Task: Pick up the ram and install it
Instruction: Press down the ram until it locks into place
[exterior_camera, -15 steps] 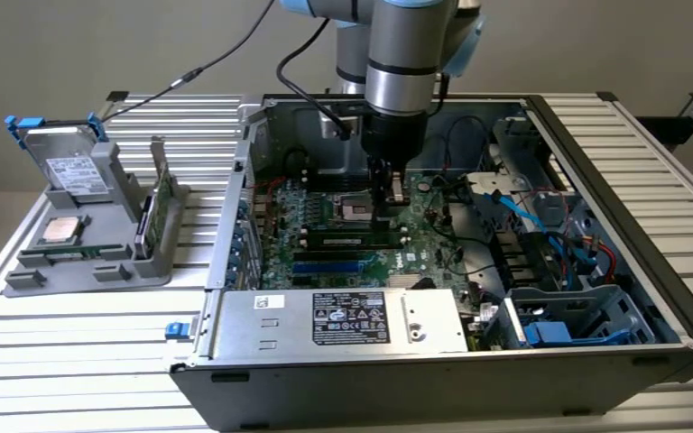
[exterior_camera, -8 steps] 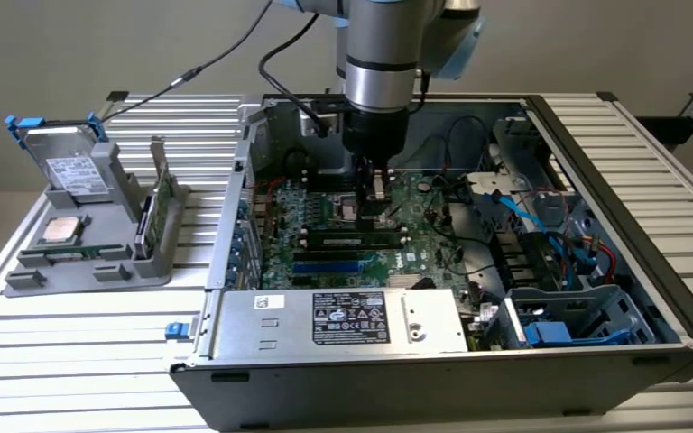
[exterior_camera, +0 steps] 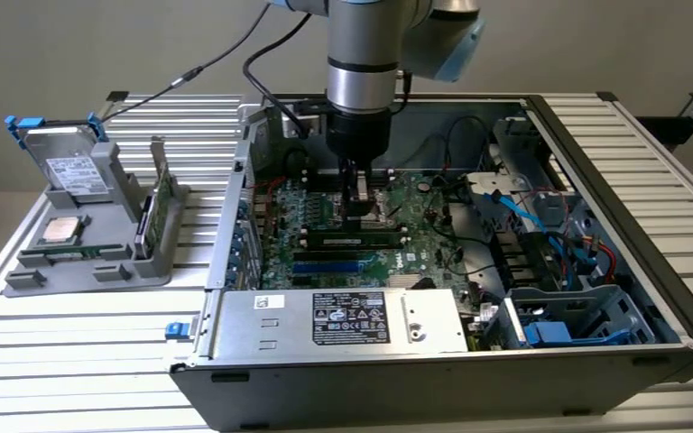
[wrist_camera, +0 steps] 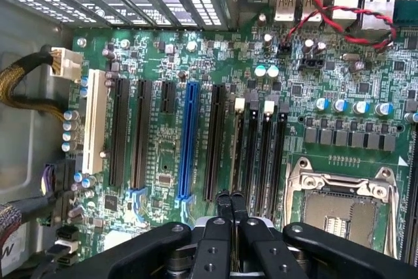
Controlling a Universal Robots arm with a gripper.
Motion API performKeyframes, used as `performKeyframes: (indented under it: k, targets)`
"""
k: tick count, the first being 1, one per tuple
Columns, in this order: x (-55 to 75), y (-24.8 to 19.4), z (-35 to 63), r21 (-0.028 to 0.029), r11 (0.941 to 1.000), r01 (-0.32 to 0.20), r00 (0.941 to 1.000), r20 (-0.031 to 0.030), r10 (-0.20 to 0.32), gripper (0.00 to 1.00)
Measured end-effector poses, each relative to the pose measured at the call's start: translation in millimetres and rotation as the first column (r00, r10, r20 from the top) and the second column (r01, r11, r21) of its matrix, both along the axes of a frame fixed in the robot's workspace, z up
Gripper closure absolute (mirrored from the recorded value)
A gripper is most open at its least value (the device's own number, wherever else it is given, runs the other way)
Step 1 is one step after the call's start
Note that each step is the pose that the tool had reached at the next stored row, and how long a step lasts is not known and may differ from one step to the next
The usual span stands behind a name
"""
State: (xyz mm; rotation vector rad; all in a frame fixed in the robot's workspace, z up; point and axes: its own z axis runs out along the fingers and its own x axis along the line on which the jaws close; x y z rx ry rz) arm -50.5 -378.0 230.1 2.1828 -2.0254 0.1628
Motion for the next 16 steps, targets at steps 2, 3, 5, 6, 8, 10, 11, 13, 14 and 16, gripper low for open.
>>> performKeyframes:
  k: [2, 3, 5, 6, 8, 10, 11, 13, 14, 16]
  targets:
    - [0.0, 0.0, -2.4, 0.0, 1.0, 0.0, 1.0, 0.0006, 0.0, 0.9]
    - [-0.1, 0.0, -3.3, 0.0, 1.0, 0.0, 1.0, 0.0007, 0.0, 0.9]
    - [-0.1, 0.0, -4.8, 0.0, 1.0, 0.0, 1.0, 0.0007, 0.0, 0.9]
    - [-0.2, -0.1, -5.3, -0.0004, 1.0, 0.0, 1.0, 0.0006, 0.0, 0.9]
    - [-0.3, -0.1, -6.4, -0.001, 1.0, 0.0, 1.0, 0.0003, 0.0, 0.9]
    - [-0.6, -0.1, -8.1, -0.0006, 1.0, 0.0, 1.0, 0.0003, 0.0, 0.9]
    - [-0.6, 0.0, -8.7, -0.0008, 1.0, 0.0, 1.0, 0.0004, 0.0, 0.9]
    - [-0.6, 0.0, -9.1, -0.0003, 1.0, 0.0, 1.0, 0.0006, 0.0, 0.9]
    - [-0.6, 0.1, -8.7, -0.0005, 1.0, 0.0, 1.0, 0.0004, 0.0, 0.9]
    - [-0.5, 0.4, -6.6, 0.0017, 1.0, 0.0, 1.0, 0.0004, 0.0, 0.9]
